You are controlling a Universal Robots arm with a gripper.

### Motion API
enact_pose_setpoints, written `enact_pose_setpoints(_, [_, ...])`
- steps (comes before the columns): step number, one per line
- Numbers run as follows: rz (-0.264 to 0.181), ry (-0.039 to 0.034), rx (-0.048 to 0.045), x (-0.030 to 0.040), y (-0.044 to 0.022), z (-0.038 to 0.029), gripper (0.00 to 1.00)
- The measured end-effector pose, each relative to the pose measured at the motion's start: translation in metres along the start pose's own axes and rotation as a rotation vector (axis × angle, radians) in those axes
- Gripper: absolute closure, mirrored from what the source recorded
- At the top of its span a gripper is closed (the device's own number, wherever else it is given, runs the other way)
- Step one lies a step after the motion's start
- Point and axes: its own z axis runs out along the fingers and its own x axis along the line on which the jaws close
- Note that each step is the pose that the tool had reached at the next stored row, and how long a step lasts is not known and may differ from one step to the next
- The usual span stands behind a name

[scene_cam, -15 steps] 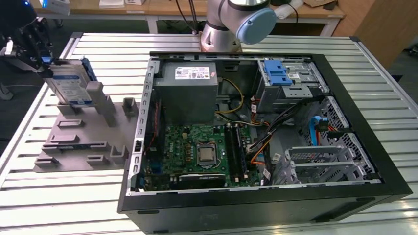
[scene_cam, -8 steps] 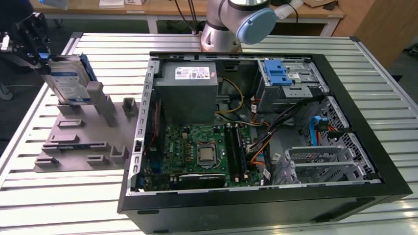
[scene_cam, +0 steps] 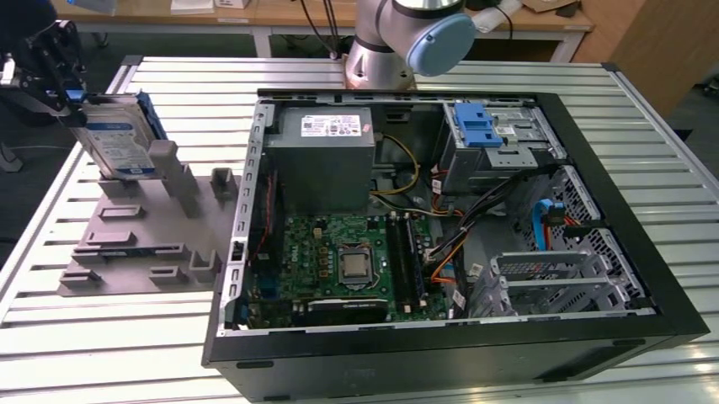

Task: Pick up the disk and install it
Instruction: 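Pick up the disk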

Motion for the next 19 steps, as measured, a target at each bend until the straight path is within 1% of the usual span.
enact_pose_setpoints(4, [0.000, 0.0001, -0.0001, 0.0000, 0.0000, -0.0004, 0.64])
enact_pose_setpoints(8, [0.000, 0.0001, -0.0001, -0.0001, 0.0001, -0.0029, 0.64])
enact_pose_setpoints(19, [0.000, 0.0000, 0.0000, -0.0003, 0.0004, -0.0181, 0.64])
